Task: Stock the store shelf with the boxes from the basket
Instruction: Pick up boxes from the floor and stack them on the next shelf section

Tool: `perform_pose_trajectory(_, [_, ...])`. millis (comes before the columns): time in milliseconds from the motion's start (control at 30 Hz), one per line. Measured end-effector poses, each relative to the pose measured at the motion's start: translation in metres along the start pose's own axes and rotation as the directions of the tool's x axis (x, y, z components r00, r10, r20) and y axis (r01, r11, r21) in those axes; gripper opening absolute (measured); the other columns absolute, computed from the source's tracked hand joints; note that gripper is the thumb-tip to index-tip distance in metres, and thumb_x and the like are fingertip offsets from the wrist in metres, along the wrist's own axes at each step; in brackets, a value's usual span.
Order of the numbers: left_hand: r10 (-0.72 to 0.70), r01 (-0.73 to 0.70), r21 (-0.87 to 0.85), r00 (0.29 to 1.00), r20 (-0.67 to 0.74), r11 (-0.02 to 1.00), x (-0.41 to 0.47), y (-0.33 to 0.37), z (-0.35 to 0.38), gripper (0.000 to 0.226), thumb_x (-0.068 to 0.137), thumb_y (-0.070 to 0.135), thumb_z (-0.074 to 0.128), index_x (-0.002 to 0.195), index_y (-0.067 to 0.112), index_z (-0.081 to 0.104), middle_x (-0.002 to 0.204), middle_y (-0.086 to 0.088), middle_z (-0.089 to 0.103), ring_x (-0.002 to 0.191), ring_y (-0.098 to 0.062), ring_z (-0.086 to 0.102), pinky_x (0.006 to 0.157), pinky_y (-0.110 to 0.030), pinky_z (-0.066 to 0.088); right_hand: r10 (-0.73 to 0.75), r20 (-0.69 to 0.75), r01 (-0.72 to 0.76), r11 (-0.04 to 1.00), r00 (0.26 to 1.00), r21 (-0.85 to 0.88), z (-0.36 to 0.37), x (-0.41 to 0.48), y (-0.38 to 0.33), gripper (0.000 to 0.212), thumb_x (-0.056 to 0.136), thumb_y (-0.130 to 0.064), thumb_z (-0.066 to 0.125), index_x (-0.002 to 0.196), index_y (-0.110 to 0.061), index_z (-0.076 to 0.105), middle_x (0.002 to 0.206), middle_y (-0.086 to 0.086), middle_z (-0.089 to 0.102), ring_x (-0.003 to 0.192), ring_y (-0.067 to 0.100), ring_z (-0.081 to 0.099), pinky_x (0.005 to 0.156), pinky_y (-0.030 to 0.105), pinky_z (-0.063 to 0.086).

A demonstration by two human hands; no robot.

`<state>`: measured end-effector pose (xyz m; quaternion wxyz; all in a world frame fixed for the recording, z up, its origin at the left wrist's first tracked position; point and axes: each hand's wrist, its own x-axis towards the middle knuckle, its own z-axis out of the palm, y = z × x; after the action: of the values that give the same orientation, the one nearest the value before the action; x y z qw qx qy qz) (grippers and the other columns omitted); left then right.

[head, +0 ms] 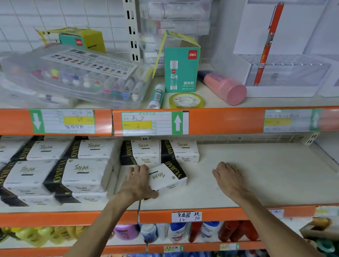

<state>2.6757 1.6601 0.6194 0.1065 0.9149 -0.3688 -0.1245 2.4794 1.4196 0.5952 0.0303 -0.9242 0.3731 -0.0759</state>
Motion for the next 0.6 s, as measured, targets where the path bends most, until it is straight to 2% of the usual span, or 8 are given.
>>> perform_pose_trajectory(133, [-0.098,0.094,0.088,0.994,0.05,0.992,-0.009,0.017,-0.004,0.103,0.059,0.061,0.077,0.135,0.014,0.026,0.13,-0.007,0.043,0.121,-0.025,0.041,0.1,-0.037,0.042,0.017,-0.001,-0.017,1.0,1.0,-0.007,0.0,0.004,0.006,0.031,0.101,-0.037,0.036,0.107,-0.013,0.055,0.106,0.004,0.063,0.101,0.022,0.057,0.087,0.034,0.045])
perform_pose_trajectory(267, [-0.18,0.167,0.133,0.979,0.099,0.977,-0.021,0.051,-0.007,0.11,0.068,0.07,0.067,0.144,0.018,0.008,0.138,-0.015,0.024,0.117,-0.036,0.049,0.09,-0.039,0.045,0.0,0.003,0.0,1.0,1.0,-0.024,0.001,0.004,0.009,0.031,0.101,-0.038,0.036,0.107,-0.014,0.055,0.106,0.003,0.062,0.101,0.021,0.056,0.087,0.033,0.044])
perform_pose_trajectory(333, [-0.159,0.158,0.021,0.985,0.071,0.987,-0.022,0.06,-0.011,0.092,0.079,0.06,0.064,0.142,0.017,0.011,0.137,-0.018,0.023,0.11,-0.037,0.058,0.086,-0.039,0.052,-0.002,0.003,0.002,0.999,1.0,-0.033,0.002,0.002,0.011,0.03,0.101,-0.038,0.036,0.106,-0.014,0.054,0.105,0.002,0.062,0.1,0.02,0.056,0.086,0.032,0.044])
perform_pose_trajectory(367, [-0.14,0.151,-0.106,0.984,0.108,0.983,-0.021,0.064,-0.012,0.08,0.084,0.05,0.064,0.14,0.017,0.016,0.136,-0.018,0.026,0.108,-0.037,0.06,0.085,-0.039,0.055,0.001,0.001,-0.001,0.999,1.0,-0.033,0.003,0.001,0.014,0.03,0.101,-0.038,0.036,0.106,-0.014,0.054,0.105,0.002,0.062,0.099,0.02,0.056,0.086,0.032,0.043])
perform_pose_trajectory(433, [-0.086,0.182,-0.353,0.959,0.27,0.918,-0.02,0.07,-0.015,0.072,0.088,0.03,0.065,0.141,0.017,0.019,0.139,-0.019,0.034,0.108,-0.035,0.062,0.085,-0.039,0.057,0.006,-0.003,-0.006,1.0,1.0,-0.03,0.005,-0.001,0.019,0.03,0.102,-0.038,0.035,0.105,-0.015,0.054,0.104,0.001,0.062,0.099,0.02,0.056,0.086,0.032,0.043])
perform_pose_trajectory(467, [-0.05,0.171,-0.386,0.952,0.304,0.907,-0.017,0.07,-0.016,0.067,0.088,0.023,0.065,0.138,0.017,0.021,0.138,-0.017,0.041,0.102,-0.032,0.066,0.08,-0.037,0.058,0.009,-0.008,-0.009,1.0,1.0,-0.029,0.006,-0.002,0.022,0.03,0.101,-0.038,0.036,0.105,-0.015,0.055,0.103,0.002,0.062,0.098,0.02,0.056,0.085,0.032,0.044])
perform_pose_trajectory(533, [-0.009,0.058,-0.235,0.979,0.203,0.97,-0.009,0.068,-0.025,0.056,0.083,0.017,0.066,0.122,0.016,0.027,0.126,-0.011,0.048,0.088,-0.023,0.066,0.071,-0.033,0.056,0.015,-0.008,-0.016,0.999,1.0,-0.032,0.007,-0.003,0.027,0.03,0.101,-0.038,0.036,0.104,-0.015,0.055,0.103,0.002,0.063,0.097,0.02,0.057,0.085,0.032,0.044])
perform_pose_trajectory(600, [0.063,-0.066,0.032,0.994,0.086,0.997,0.002,0.058,-0.032,0.076,0.073,0.021,0.073,0.132,0.02,0.025,0.129,-0.005,0.037,0.112,-0.026,0.048,0.088,-0.038,0.05,0.021,-0.009,-0.021,1.0,1.0,-0.022,0.008,-0.005,0.031,0.029,0.101,-0.038,0.037,0.104,-0.015,0.055,0.102,0.002,0.062,0.097,0.02,0.056,0.084,0.032,0.044])
